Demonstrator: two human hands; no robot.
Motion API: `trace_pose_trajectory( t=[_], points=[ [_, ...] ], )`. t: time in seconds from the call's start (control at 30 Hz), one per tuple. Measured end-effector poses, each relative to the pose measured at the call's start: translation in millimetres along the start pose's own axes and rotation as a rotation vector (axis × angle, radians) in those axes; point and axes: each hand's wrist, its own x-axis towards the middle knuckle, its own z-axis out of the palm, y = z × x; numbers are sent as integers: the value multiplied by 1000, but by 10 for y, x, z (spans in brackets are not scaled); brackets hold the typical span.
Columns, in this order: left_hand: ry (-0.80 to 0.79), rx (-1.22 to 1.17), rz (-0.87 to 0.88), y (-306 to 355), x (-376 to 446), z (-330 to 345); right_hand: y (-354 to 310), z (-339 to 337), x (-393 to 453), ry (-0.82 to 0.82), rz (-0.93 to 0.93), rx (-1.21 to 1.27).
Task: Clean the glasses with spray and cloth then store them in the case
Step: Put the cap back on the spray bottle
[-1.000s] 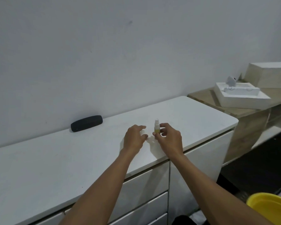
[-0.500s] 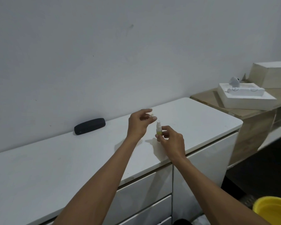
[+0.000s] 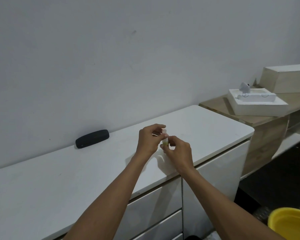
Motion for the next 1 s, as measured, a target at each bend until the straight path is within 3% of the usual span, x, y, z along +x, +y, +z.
trace_pose_trajectory(
  t=[0.43, 0.53, 0.7, 0.87, 1.0],
  points=[
    [-37, -7, 16, -87, -67, -57, -38, 50, 35, 19, -44, 9],
    [19, 62, -26, -231, -77, -233, -133, 90, 81, 19, -51, 24],
    [111, 462, -187, -771, -171, -871, -361, 360, 212, -32, -52, 54],
    [37, 981, -369, -1251, -308, -1474, -571, 786, 418, -101, -58, 109],
    [-52, 1035, -461, -1349, -279, -1545, -709, 1141, 647, -144, -70, 105]
  ],
)
